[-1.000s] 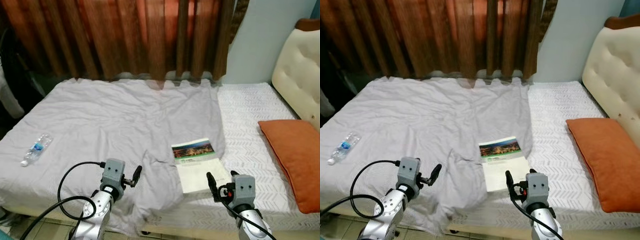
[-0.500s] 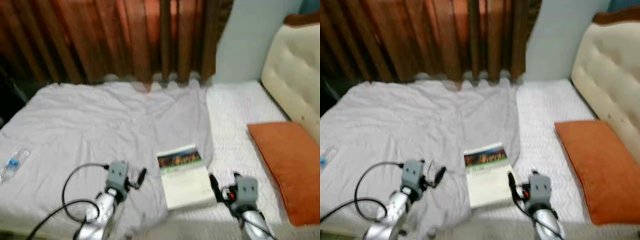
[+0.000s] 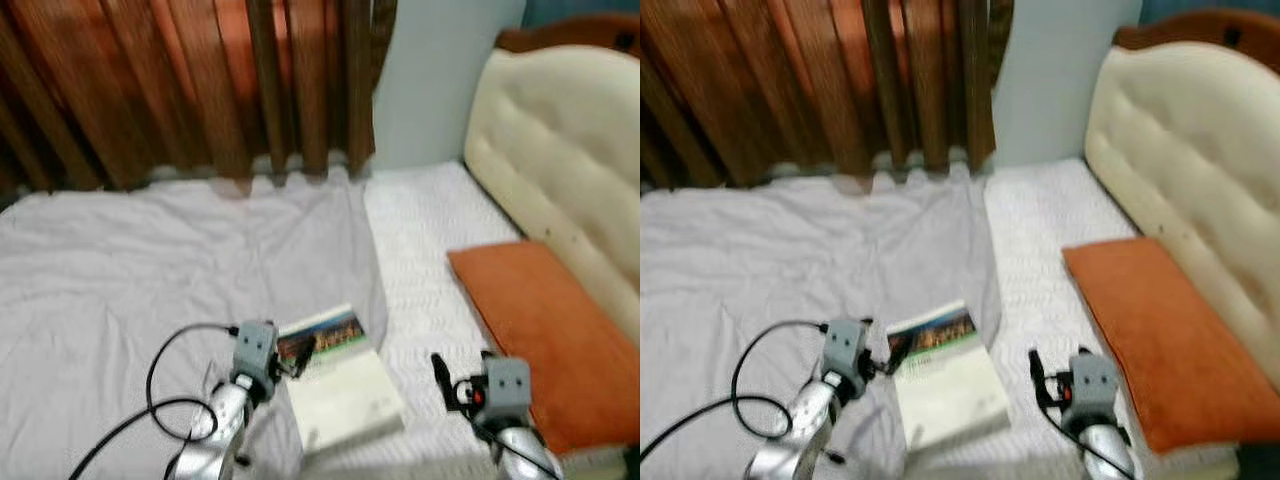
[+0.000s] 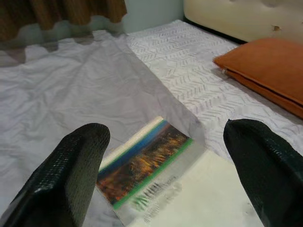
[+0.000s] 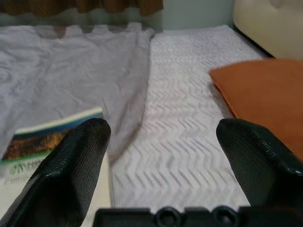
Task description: Clean up the room
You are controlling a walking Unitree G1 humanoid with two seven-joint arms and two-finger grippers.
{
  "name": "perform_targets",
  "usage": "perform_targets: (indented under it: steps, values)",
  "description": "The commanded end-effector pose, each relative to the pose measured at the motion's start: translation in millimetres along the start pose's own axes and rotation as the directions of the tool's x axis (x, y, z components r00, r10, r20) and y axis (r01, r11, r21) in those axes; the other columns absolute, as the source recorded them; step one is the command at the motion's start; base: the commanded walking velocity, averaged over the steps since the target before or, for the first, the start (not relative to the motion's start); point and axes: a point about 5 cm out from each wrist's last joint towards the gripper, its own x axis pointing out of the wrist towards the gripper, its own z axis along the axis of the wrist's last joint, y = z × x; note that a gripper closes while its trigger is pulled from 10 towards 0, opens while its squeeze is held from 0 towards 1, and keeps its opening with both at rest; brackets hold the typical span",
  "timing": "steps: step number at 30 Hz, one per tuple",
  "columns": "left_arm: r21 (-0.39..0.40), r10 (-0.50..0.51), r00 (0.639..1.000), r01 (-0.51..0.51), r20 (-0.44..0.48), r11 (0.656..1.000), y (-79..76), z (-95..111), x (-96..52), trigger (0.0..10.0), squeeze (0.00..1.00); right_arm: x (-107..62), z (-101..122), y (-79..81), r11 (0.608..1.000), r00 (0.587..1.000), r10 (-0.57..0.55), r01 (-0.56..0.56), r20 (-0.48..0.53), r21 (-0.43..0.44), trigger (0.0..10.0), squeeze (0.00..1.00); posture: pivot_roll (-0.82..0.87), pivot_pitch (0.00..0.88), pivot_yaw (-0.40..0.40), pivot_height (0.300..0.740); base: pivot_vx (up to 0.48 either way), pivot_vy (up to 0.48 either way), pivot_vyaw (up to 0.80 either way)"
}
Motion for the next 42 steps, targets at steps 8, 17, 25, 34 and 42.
perform_targets:
  steps: [8, 17, 25, 34, 42]
  values:
    - [0.040, 0.052, 0.998, -0.050, -0.037, 0.998, 10.6, -6.0, -7.4, 10.0, 0.00, 1.9, 1.2, 11.7, 0.999, 0.999, 0.041, -0.041, -0.006, 0.031, 10.0, 0.00, -0.11, 0.072, 0.048, 0.740, 0.176, 0.000, 0.00]
    - [0.012, 0.044, 0.998, -0.044, -0.047, 0.999, 8.6, -9.1, -11.3, 10.0, 0.00, 5.3, -10.4, 12.4, 0.989, 0.993, 0.062, -0.048, -0.101, 0.139, 10.0, 0.00, -0.09, 0.152, 0.042, 0.740, 0.000, 0.000, 0.00]
    - [-0.005, 0.030, 0.998, -0.031, -0.059, 1.000, 11.2, -8.4, 0.5, 10.0, 0.00, -9.1, -9.9, 11.9, 0.993, 0.991, 0.088, -0.080, -0.097, 0.089, 10.0, 0.00, -0.13, 0.214, 0.023, 0.740, 0.000, 0.000, 0.00]
    - [0.180, -0.008, 0.990, -0.017, 0.142, 0.984, 9.1, 37.4, -17.1, 10.0, 0.00, 15.2, -8.6, 14.6, 0.905, 0.991, 0.084, -0.032, -0.104, 0.424, 10.0, 0.00, -0.06, 0.376, 0.051, 0.740, 0.000, 0.000, 0.00]
    - [0.106, -0.335, 0.915, 0.319, 0.224, 0.942, -27.3, 100.6, -39.6, 10.0, 0.00, 39.5, -6.8, 22.8, 0.880, 0.991, 0.075, -0.016, -0.107, 0.474, 10.0, 0.00, 0.08, 0.523, 0.117, 0.740, 0.000, 0.000, 0.00]
